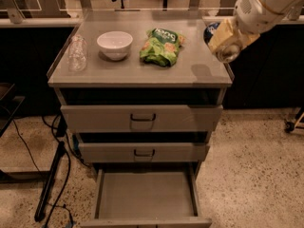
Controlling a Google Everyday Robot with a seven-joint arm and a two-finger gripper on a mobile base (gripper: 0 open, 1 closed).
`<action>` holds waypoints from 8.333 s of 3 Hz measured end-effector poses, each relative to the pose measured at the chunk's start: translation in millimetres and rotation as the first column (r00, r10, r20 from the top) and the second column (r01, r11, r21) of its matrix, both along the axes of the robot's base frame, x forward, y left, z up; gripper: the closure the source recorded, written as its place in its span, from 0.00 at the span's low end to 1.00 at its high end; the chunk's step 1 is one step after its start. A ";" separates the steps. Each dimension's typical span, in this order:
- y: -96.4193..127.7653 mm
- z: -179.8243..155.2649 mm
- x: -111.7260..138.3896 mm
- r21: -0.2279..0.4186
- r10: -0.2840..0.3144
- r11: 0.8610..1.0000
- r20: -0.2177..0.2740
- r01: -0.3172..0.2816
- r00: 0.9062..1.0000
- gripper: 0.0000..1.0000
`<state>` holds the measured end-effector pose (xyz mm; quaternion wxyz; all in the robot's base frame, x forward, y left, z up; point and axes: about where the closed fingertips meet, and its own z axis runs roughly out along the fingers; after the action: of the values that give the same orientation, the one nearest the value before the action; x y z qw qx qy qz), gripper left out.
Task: Place pepsi can into bottom drawer
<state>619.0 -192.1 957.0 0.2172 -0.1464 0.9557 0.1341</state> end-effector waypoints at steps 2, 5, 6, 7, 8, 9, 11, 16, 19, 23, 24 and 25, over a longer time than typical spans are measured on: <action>9.3 -23.6 -65.3 0.000 -0.013 1.000 -0.077 0.013 0.997 1.00; 30.4 -97.8 -138.1 0.025 -0.018 0.999 -0.262 0.025 0.965 1.00; 30.4 -97.8 -138.1 0.025 -0.018 0.999 -0.262 0.025 0.965 1.00; 38.1 -128.3 -149.9 0.050 -0.021 0.998 -0.310 0.038 0.950 1.00; 54.7 -200.2 -161.9 0.072 -0.036 0.995 -0.389 0.069 0.921 1.00; 54.7 -200.2 -161.9 0.072 -0.036 0.995 -0.389 0.069 0.921 1.00; 77.9 -264.9 -175.9 0.129 -0.023 0.987 -0.483 0.097 0.875 1.00; 121.1 -433.7 -192.9 0.202 -0.034 0.952 -0.678 0.231 0.734 1.00; 158.9 -549.3 -168.9 0.238 -0.063 0.894 -0.772 0.379 0.632 1.00; 168.6 -641.6 -144.4 0.225 -0.077 0.834 -0.856 0.503 0.511 1.00; 169.7 -647.4 -145.4 0.225 -0.075 0.831 -0.862 0.509 0.502 1.00; 172.0 -661.3 -150.0 0.221 -0.065 0.820 -0.881 0.528 0.469 1.00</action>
Offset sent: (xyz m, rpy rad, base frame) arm -0.0510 0.0076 -0.0072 0.0124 0.0379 -0.0169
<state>468.9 -20.1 295.8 -0.2233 0.1686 0.8855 0.3710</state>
